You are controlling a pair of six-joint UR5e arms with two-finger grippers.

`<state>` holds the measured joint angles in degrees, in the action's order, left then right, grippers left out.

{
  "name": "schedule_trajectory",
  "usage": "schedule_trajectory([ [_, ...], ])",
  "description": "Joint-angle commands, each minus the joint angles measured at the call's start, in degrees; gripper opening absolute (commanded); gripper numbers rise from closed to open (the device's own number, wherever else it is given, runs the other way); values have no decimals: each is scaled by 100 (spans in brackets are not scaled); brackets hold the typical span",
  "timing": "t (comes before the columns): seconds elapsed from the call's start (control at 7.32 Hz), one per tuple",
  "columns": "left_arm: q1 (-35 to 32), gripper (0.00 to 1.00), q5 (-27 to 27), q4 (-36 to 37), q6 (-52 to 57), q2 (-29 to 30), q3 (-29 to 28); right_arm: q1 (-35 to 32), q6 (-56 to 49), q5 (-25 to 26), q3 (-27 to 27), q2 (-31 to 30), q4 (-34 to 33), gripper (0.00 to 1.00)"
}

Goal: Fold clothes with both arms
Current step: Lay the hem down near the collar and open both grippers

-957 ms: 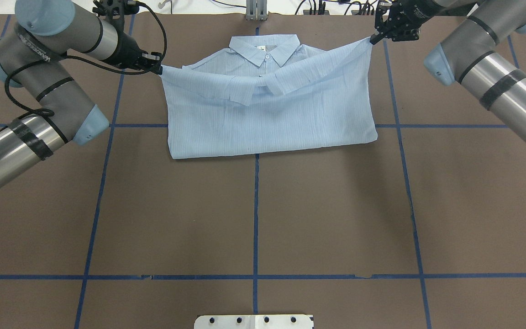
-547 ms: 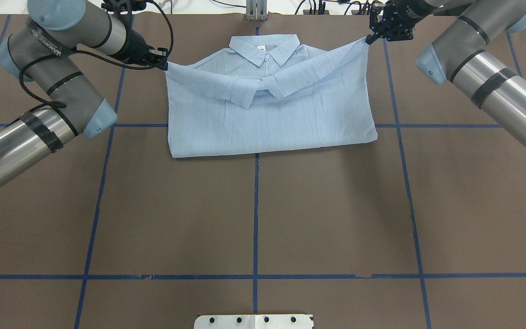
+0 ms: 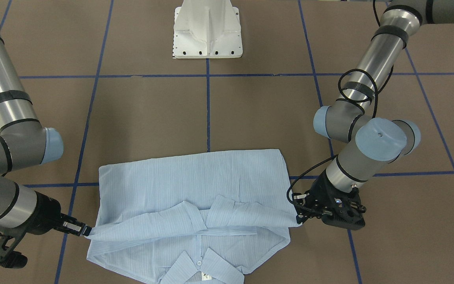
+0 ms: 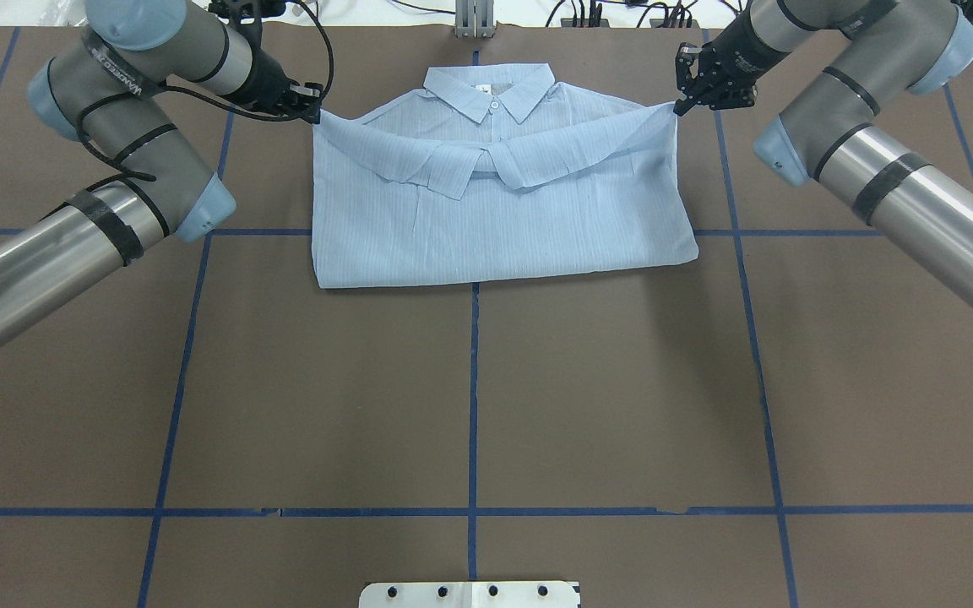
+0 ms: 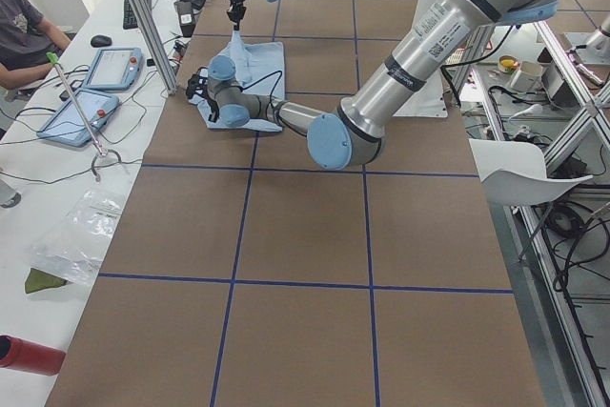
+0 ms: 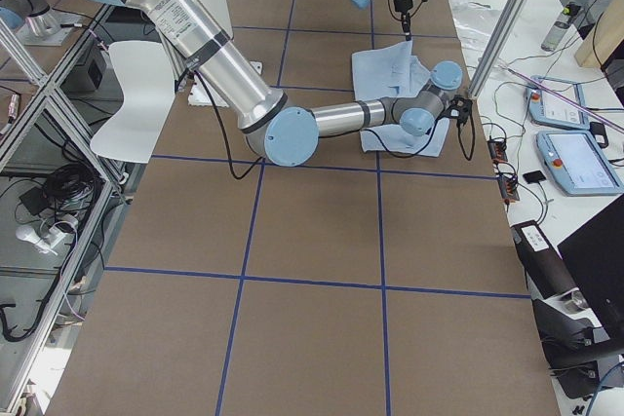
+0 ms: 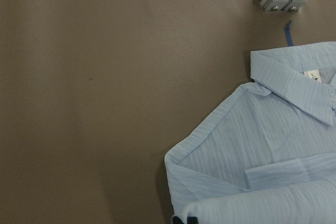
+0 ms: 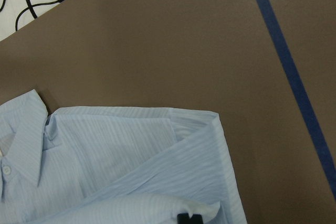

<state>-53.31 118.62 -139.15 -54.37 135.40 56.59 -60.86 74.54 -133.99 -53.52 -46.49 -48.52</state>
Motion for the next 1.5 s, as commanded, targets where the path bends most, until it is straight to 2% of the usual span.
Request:
schedule_trajectory([
  [0.0,5,0,-111,-7,-12,153,-218,-31,-36,118,88,8,0,0],
  [0.55,5,0,-191,2,-21,180,-254,-5,-36,549,237,219,-70,0],
  [0.96,5,0,-191,2,-21,198,-210,30,-9,541,176,290,-61,0],
  [1.09,5,9,-191,2,-21,198,-210,65,-18,549,132,290,-61,22],
  [1.23,5,65,-191,2,-21,180,-210,109,-27,567,132,272,-61,99],
  [1.37,5,99,-208,2,-30,163,-210,109,-79,558,132,246,-70,100],
])
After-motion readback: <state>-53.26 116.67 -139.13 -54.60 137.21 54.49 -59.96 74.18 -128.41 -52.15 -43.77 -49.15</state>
